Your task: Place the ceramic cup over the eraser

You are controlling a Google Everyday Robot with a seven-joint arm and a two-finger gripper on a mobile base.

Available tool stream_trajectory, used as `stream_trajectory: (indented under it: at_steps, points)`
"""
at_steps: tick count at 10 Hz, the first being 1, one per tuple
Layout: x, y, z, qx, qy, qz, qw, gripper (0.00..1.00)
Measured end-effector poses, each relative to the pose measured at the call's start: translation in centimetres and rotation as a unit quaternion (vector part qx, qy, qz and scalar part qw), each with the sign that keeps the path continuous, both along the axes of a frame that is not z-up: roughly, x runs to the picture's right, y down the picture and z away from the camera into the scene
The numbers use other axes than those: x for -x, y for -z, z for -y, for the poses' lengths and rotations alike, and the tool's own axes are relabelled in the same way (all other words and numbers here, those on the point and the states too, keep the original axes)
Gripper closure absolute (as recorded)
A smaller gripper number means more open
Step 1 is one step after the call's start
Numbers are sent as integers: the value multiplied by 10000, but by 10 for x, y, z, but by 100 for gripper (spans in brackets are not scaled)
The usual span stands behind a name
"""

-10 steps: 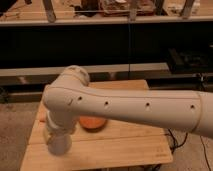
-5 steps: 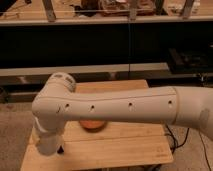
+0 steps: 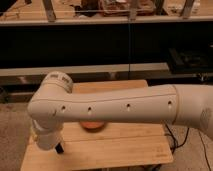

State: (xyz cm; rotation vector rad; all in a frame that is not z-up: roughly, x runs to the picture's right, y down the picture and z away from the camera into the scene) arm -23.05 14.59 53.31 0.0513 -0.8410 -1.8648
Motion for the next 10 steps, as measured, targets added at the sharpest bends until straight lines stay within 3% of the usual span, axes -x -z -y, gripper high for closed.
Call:
stream_trajectory:
  at_steps: [6,10]
  points:
    - [1,-37,32,9,78,-386,9992,100]
    - [-15,-64,37,173,127,-752,9969,100]
